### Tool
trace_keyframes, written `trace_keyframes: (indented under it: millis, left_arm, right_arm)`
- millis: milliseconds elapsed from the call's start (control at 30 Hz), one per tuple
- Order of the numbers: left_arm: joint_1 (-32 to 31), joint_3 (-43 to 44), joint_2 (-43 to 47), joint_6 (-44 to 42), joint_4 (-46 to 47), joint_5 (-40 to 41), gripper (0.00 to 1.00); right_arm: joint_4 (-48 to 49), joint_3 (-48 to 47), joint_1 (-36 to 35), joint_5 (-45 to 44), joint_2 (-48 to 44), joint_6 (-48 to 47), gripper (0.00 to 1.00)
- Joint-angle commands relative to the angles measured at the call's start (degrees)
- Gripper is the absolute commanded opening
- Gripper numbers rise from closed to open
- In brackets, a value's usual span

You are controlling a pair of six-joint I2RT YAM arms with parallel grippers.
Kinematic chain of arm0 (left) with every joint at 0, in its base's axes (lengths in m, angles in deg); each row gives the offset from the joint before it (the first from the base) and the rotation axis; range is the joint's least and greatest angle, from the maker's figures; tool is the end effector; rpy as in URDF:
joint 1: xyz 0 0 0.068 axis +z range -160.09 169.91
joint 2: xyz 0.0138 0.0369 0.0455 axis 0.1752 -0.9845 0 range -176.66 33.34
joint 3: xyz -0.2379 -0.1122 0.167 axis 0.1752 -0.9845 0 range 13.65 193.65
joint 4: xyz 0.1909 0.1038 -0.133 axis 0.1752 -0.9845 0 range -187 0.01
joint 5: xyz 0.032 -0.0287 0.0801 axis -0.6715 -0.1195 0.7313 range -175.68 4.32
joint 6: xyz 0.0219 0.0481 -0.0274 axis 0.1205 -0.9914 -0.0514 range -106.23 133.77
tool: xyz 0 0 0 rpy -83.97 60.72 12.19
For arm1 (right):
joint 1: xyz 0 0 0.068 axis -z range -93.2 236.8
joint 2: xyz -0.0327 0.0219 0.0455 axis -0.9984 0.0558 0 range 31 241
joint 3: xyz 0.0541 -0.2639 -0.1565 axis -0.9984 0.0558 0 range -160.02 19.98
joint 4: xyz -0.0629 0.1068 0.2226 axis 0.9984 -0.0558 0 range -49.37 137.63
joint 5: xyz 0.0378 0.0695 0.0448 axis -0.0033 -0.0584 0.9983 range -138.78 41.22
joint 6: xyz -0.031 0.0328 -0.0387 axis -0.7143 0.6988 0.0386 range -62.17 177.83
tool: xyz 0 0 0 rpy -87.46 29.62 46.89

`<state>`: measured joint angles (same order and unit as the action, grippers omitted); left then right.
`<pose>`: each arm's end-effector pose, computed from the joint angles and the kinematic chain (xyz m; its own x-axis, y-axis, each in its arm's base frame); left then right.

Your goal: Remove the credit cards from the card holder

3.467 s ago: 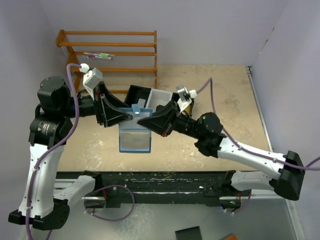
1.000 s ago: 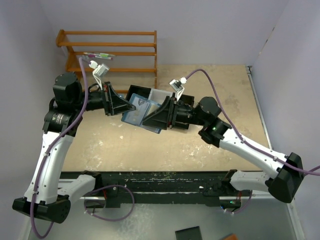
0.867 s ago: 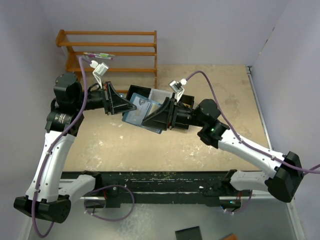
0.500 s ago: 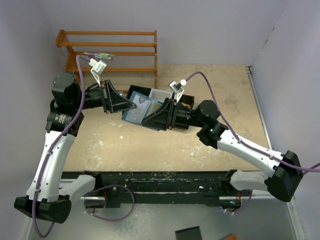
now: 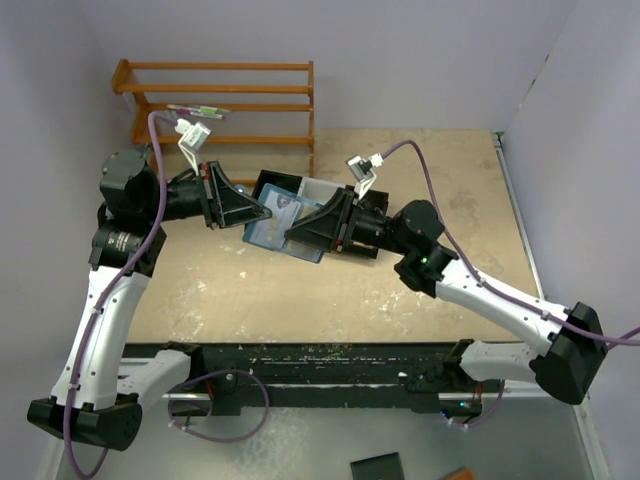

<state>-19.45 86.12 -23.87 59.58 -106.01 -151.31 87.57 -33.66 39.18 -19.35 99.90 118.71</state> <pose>0.1526 -0.0654 0.4883 -0.7015 -0.1842 -0.6885 0.6640 0.1820 -0.7252 0.1578 0.2048 0.4391 -0.6879 0.3750 -0.6214 -0.7055 -0.1444 0.6938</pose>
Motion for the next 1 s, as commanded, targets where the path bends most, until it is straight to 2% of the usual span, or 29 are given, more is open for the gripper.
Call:
trace_keyframes:
  millis: [0,167,267,633,967]
  left_arm:
    - [0.36,0.49,1.48,1.59,2.98,-1.37,0.00]
    - [0.40,-0.22,1.66,1.57,3.17,-1.37,0.00]
    - [0.40,-0.14,1.79,1.57,3.08,-1.52,0.00]
    - [0.40,0.84,1.59,2.21,3.45,-3.21,0.00]
    - [0.40,0.82,1.57,3.38,5.00,-3.80,0.00]
  right_arm:
    - [7.45,-2.43,-0.07,-0.92,0.94,1.41,0.31]
    - [12.65,-1.32,-0.02,0.30,1.45,3.76,0.17]
    - [13.72,-0.19,-0.04,0.28,1.08,4.13,0.00]
    - [13.27,4.63,-0.02,0.93,-2.90,3.82,0.00]
    - [13.28,3.84,-0.02,2.63,-2.09,5.01,0.00]
